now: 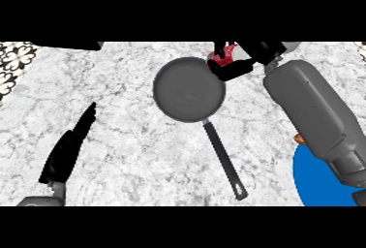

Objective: Pick the can from the plate and place it in the pan

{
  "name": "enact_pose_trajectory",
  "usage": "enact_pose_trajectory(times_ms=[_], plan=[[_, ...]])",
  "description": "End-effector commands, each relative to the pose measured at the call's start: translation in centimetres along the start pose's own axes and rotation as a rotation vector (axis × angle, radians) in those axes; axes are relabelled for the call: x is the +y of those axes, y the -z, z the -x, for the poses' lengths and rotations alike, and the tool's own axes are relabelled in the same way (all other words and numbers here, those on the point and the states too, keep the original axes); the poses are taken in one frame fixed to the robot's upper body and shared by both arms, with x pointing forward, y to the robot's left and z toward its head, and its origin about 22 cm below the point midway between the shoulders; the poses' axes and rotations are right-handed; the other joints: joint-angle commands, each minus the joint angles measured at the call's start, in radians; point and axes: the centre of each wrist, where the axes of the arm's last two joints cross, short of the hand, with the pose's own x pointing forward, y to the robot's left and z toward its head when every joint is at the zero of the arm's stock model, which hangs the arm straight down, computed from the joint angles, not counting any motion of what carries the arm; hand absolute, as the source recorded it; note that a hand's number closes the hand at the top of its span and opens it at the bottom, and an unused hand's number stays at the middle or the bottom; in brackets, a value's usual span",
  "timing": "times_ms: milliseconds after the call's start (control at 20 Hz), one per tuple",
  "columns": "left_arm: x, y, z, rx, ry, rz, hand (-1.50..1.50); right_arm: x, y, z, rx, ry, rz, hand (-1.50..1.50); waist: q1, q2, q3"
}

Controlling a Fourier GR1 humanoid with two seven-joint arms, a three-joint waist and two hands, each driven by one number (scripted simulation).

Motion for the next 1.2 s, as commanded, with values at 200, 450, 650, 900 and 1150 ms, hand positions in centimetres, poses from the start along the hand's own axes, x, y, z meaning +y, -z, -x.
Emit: enact_pose_trajectory(times_ms=[200, 450, 650, 900, 1150], plan=[[-0.3, -0.2, 0.2, -0.011, 0.001, 0.004, 0.0, 7.8, 5.2, -4.5, -0.025, 0.083, -0.139, 1.5, -0.002, 0.003, -0.001], [-1.4, 0.1, -0.7, -0.012, 0.003, 0.015, 0.0, 10.9, 5.3, -4.9, -0.001, 0.003, -0.229, 1.5, 0.015, 0.006, -0.001], [-0.2, 0.3, -0.6, -0.028, 0.001, 0.025, 0.0, 11.4, 5.2, -4.6, -0.027, -0.099, -0.347, 1.5, 0.032, 0.009, -0.002], [-1.3, 1.5, -1.5, -0.029, -0.003, 0.052, 0.0, 12.8, 3.3, -1.8, 0.219, 0.282, -0.458, -1.5, 0.056, 0.02, -0.001], [-1.5, 1.0, -1.4, -0.041, 0.003, 0.053, 0.0, 13.9, 1.8, -0.6, 0.209, 0.521, -0.359, -1.5, 0.058, 0.016, 0.002]])
